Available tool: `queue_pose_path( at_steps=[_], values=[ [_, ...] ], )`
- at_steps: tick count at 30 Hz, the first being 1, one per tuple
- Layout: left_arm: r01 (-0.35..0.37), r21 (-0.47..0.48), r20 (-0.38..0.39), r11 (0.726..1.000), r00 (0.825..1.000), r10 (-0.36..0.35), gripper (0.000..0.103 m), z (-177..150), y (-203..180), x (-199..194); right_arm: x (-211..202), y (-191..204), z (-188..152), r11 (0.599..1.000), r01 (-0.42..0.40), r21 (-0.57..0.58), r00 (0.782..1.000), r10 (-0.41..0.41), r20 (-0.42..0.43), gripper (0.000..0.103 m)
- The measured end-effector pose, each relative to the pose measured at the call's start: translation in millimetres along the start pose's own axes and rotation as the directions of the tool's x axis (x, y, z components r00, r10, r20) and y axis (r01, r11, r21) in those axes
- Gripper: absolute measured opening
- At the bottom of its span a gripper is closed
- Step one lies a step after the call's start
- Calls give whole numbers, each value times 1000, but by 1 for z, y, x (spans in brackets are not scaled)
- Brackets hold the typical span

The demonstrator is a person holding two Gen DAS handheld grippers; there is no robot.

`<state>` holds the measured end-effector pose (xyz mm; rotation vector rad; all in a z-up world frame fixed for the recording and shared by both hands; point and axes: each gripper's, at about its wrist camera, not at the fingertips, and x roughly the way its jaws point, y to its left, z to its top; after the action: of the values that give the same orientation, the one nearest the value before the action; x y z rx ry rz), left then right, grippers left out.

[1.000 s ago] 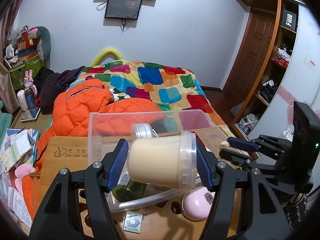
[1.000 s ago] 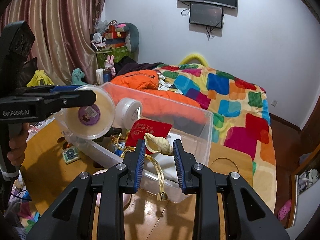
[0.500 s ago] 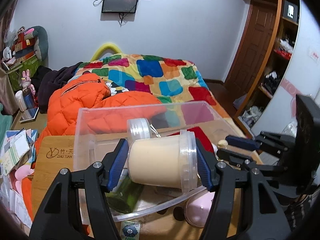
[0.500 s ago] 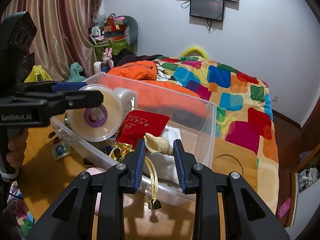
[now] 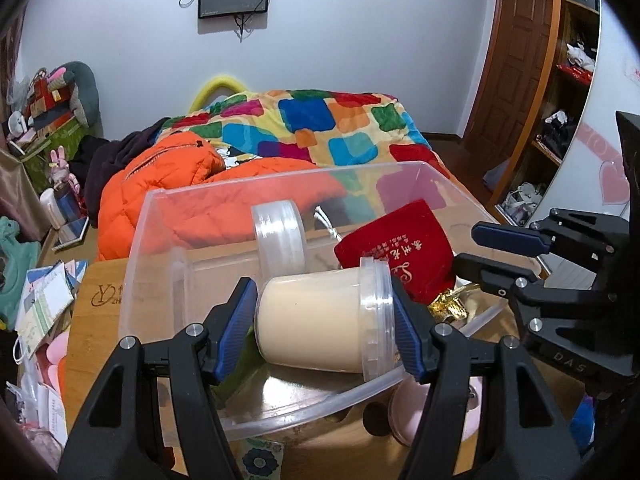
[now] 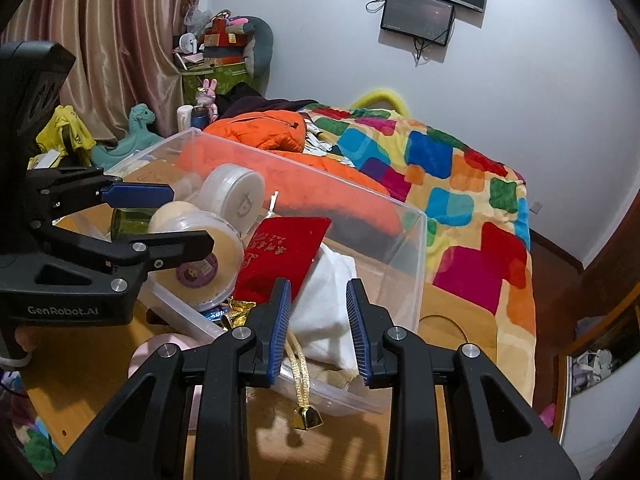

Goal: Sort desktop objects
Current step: 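Open both grippers to drop the jar and seashell into the box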

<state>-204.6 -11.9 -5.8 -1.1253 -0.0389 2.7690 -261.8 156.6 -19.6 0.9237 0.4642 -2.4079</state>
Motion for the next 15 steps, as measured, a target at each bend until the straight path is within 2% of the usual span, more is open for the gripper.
queue_pose_path(
  at_steps=[7, 10, 12, 15],
  values=[
    [-11, 36, 15, 999, 1000, 11, 66, 0, -4, -5, -2, 1, 0, 999, 34, -20, 999, -34, 12, 34],
    [-17, 48, 16, 999, 1000, 16, 67, 0, -6, -8, -6, 2, 0, 999, 37, -23, 999, -37, 26, 40],
    [-6, 44, 12, 999, 1000, 6, 68, 1, -6, -10, -8, 1, -1, 999, 39, -19, 999, -38, 36, 52],
    [-7, 38, 14, 999, 1000, 6, 71, 2, -5, -14, -13, 2, -3, 999, 42, -18, 998, -41, 54, 57]
  ],
)
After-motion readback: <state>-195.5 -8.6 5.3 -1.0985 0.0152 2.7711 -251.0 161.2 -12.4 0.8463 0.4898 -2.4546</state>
